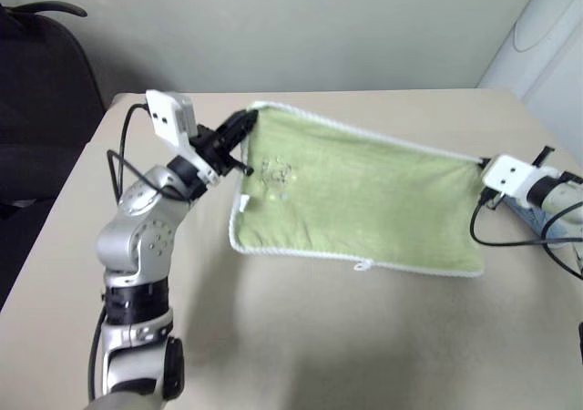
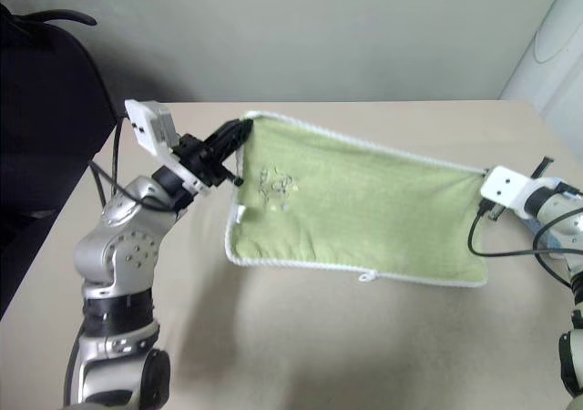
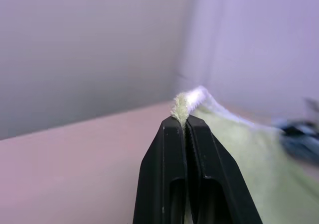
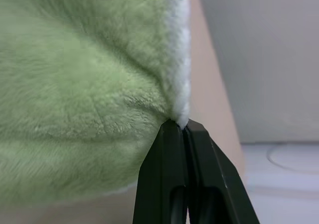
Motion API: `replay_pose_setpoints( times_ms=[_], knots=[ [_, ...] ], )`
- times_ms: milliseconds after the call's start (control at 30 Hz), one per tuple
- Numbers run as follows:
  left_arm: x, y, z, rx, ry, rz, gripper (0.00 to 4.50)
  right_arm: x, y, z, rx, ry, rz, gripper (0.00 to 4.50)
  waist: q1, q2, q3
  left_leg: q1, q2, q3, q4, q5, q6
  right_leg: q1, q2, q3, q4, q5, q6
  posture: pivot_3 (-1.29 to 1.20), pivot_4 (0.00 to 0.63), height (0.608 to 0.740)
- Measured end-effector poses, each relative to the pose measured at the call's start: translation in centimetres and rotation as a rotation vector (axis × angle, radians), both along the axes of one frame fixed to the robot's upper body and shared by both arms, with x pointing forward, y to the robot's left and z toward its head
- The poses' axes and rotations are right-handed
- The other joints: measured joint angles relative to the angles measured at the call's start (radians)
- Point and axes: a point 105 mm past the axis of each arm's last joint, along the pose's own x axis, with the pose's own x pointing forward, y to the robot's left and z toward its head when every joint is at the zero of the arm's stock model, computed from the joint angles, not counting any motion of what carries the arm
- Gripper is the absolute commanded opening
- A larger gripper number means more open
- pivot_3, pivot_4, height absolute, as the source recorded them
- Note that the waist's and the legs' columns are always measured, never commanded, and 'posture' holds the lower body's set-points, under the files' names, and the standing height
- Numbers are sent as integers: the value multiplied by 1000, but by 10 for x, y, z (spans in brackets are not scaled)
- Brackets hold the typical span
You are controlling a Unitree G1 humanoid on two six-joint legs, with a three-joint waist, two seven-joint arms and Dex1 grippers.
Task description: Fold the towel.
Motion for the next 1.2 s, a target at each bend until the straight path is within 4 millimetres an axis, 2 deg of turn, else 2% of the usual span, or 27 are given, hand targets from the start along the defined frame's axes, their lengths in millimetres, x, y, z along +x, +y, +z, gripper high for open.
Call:
replay_pose_setpoints(
  times_ms=[100,167,233,333,400,500,567,667,767,867,933,1033,1133,1200],
  knots=[
    [25,-5,20,7,-49,36,45,14,2,38,-1,-107,-25,0,0,0,1,-3,0,0,1,0,0,-3,0,0,0,0,0,0,150,740],
    [31,-7,46,0,-129,39,45,19,5,62,3,-169,-33,0,1,0,1,-7,0,-1,1,2,-1,-7,0,-1,0,0,1,0,150,740],
    [30,-7,67,-13,-197,35,45,21,6,76,7,-201,-35,0,1,0,1,-8,0,-1,1,3,-1,-8,0,-1,0,1,1,0,150,740],
    [31,2,79,-28,-229,44,45,20,7,91,12,-232,-27,0,-1,0,1,-9,0,-1,0,3,-1,-9,0,0,0,1,1,0,150,740],
    [28,11,75,-17,-230,41,45,16,8,98,33,-229,1,0,-1,0,1,-11,0,-1,0,3,-1,-10,0,-1,-1,1,1,0,150,740],
    [10,23,54,-6,-200,8,45,-1,9,90,59,-179,79,0,1,0,1,-12,0,-1,0,4,-2,-10,0,-2,-1,1,1,0,150,740],
    [-7,31,30,10,-135,-22,45,-16,10,65,84,-83,132,0,3,-1,2,-13,0,-1,0,5,-4,-10,0,-3,-1,1,1,0,150,740],
    [-42,34,-17,71,7,-85,45,-47,7,8,156,149,173,0,7,-2,2,-13,-1,0,1,5,-4,-9,0,-2,-1,1,1,0,150,740],
    [-67,30,-41,118,109,-136,45,-74,10,-18,226,306,196,0,9,-2,2,-12,-1,1,1,6,-5,-8,0,-1,-1,0,2,0,150,740],
    [-99,22,-69,184,219,-212,45,-99,10,-27,255,429,205,0,6,-3,2,-5,-1,2,0,4,-4,-2,1,0,-2,0,2,0,150,740],
    [-109,20,-84,193,278,-228,45,-103,13,-30,262,464,211,0,4,-4,2,-1,-1,2,0,3,-3,2,2,1,-3,-1,2,0,150,740],
    [-116,19,-103,193,355,-234,45,-105,13,-32,261,493,208,0,5,-4,3,3,-1,1,0,-3,7,6,2,1,-2,-1,3,0,150,740],
    [-122,16,-115,203,395,-243,45,-104,15,-31,248,511,217,0,5,-4,3,4,-1,1,0,-5,8,6,3,2,-2,-1,2,0,150,740],
    [-122,15,-116,195,396,-245,45,-99,18,-27,231,501,229,0,4,-4,3,4,-1,1,0,-4,6,6,4,2,-2,-1,2,0,150,740]
  ],
)
